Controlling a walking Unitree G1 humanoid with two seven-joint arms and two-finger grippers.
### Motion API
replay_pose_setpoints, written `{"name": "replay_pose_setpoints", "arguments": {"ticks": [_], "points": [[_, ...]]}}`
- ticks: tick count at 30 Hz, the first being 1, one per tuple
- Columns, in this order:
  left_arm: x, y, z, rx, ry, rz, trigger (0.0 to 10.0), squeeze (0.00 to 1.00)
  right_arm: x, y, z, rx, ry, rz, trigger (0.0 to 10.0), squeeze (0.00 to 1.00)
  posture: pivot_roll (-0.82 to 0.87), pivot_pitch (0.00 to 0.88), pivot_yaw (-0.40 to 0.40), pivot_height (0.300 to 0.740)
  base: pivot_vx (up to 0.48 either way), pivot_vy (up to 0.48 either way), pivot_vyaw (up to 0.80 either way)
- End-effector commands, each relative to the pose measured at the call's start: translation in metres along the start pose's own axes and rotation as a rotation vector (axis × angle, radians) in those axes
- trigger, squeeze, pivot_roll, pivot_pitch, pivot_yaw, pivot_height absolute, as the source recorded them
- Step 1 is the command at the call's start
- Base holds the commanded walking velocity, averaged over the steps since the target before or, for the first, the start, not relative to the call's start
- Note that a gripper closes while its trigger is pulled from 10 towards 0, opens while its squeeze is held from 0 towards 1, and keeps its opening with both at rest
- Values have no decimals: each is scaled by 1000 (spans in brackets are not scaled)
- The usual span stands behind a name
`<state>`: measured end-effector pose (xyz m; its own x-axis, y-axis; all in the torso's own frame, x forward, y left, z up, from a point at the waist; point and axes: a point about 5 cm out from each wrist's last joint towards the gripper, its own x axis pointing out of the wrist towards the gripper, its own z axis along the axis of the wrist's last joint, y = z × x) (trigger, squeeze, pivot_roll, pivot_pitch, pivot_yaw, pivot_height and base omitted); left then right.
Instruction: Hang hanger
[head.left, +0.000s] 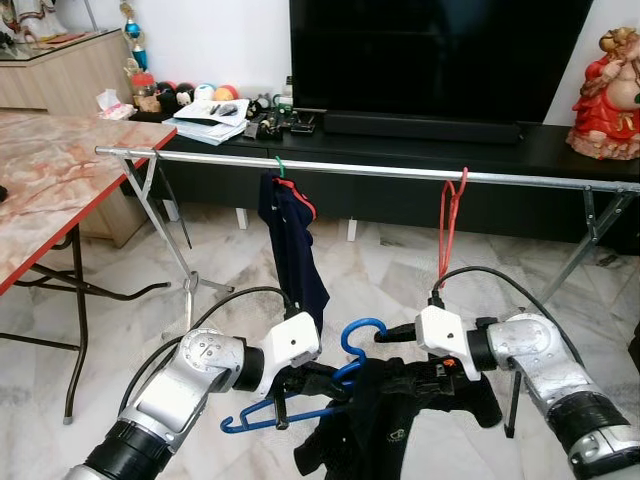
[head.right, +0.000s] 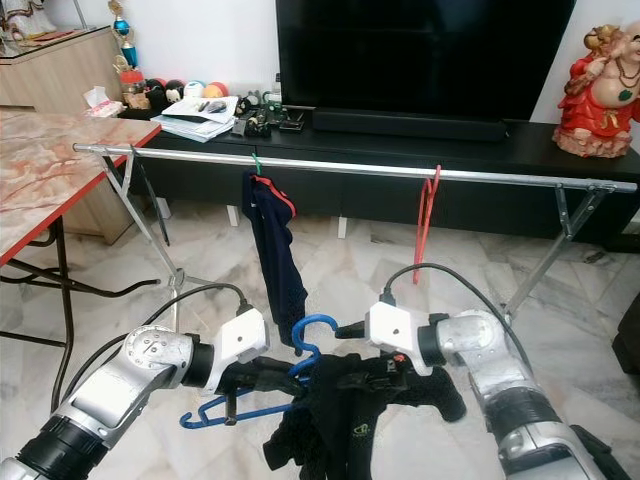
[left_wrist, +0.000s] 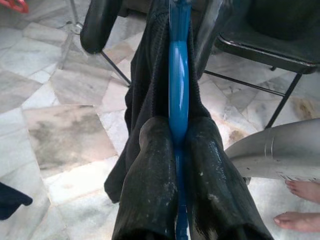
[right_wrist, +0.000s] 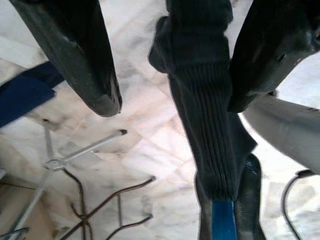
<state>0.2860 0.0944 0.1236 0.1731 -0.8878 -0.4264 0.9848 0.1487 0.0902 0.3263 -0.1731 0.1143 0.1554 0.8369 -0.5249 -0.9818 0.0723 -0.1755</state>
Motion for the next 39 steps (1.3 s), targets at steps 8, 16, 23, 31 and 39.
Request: {"name": "replay_pose_setpoints", "arguments": {"ticks": [8, 16, 23, 31, 39], "points": [[-1, -1, 19, 111, -30, -31, 10000, 0, 6, 4, -3, -32, 68, 81, 10000, 0, 120, 2, 6, 740, 0, 0, 0], [0, -1, 22, 121, -36, -34, 10000, 0, 9, 7, -7, 1, 64, 98, 0, 0, 122, 6, 7, 740, 0, 0, 0], [1, -1, 25, 144, -40, -33, 10000, 0, 10, 6, -6, 17, 43, 97, 0, 0, 122, 6, 7, 740, 0, 0, 0], [3, 2, 29, 178, -54, -9, 10000, 0, 14, 10, -8, 37, 28, 120, 0, 0, 122, 4, 8, 740, 0, 0, 0], [4, 7, 30, 203, -64, 30, 10000, 0, 19, 16, -10, 60, 17, 171, 0, 0, 120, 0, 9, 740, 0, 0, 0]]}}
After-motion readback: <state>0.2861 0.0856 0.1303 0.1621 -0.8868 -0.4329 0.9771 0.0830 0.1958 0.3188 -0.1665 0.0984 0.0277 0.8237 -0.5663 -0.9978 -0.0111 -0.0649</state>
